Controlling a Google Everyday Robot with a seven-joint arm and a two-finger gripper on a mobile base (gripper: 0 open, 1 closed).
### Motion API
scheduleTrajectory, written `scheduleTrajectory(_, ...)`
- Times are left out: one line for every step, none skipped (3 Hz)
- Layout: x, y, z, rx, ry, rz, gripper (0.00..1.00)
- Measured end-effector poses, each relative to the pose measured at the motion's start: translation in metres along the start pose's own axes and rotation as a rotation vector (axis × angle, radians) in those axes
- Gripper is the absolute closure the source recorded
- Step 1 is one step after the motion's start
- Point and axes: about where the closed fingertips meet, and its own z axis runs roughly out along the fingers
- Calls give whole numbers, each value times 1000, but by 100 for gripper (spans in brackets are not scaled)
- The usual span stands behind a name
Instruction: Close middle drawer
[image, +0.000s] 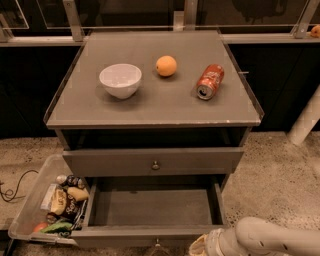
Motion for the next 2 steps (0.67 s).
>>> scheduleTrajectory(0,0,0,0,0,0,58)
scheduleTrajectory(0,0,0,0,0,0,34)
